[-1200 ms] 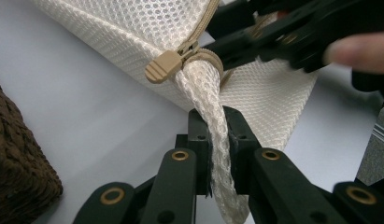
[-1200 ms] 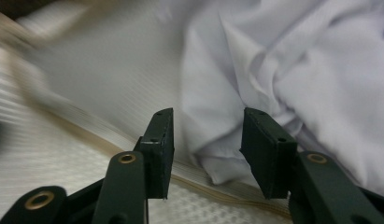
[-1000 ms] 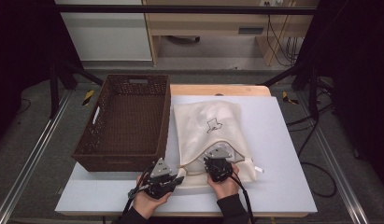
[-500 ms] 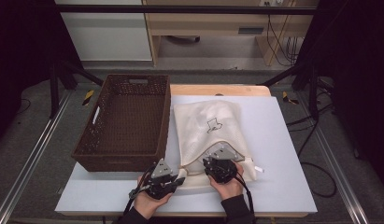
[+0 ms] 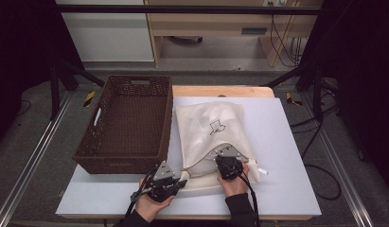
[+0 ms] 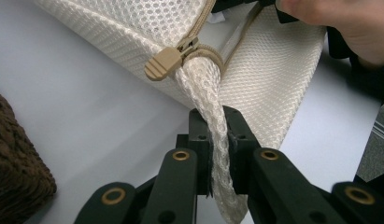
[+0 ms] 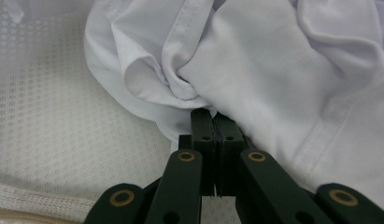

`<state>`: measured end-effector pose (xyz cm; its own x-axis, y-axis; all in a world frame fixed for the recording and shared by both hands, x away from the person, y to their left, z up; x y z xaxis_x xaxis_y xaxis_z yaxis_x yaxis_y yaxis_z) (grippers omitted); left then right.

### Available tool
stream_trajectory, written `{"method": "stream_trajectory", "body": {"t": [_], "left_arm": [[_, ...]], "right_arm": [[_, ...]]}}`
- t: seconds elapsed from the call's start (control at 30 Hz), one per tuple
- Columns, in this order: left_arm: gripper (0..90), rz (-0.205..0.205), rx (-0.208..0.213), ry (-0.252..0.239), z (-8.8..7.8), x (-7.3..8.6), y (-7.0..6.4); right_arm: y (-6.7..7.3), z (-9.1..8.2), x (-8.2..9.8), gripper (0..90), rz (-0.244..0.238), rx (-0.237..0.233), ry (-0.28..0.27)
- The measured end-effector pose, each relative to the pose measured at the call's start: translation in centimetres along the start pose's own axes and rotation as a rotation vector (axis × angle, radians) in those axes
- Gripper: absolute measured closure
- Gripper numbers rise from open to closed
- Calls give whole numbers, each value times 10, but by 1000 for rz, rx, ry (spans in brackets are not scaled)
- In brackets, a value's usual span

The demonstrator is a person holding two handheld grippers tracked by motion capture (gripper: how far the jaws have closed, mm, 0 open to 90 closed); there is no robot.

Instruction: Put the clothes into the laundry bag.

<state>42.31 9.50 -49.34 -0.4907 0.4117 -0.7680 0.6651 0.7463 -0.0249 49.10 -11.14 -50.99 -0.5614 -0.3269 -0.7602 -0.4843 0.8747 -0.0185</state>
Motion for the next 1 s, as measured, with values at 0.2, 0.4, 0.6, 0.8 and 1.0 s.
{"method": "stream_trajectory", "body": {"t": [0.2,0.4,0.6,0.8,1.0], "left_arm": [[770,-3,18,-9,0,0,-1],[663,-12,25,-30,-5,-3,-2],[611,-28,21,-48,-16,-6,2],[605,-28,2,-70,-21,-13,3],[698,-40,-34,-11,-5,-8,8]], "right_arm": [[6,-12,5,702,-16,-88,-33],[6,-39,11,628,2,-183,-86],[-6,-71,19,600,23,-190,-122],[-46,-113,33,555,93,-77,-179],[-68,-101,57,513,179,-82,-73]]}}
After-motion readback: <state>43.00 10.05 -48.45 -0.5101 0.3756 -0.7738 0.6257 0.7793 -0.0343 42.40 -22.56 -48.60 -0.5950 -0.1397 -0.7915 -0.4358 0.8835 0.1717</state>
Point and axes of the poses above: each handheld gripper's, and its own axes: z roughly forward along the jaws, x roughly out of its underside, y roughly to its left, the point moved 4 cm from there along z, roughly forward along the jaws, and after that the axes turned 11 degrees about -x, right-handed, at the moved point
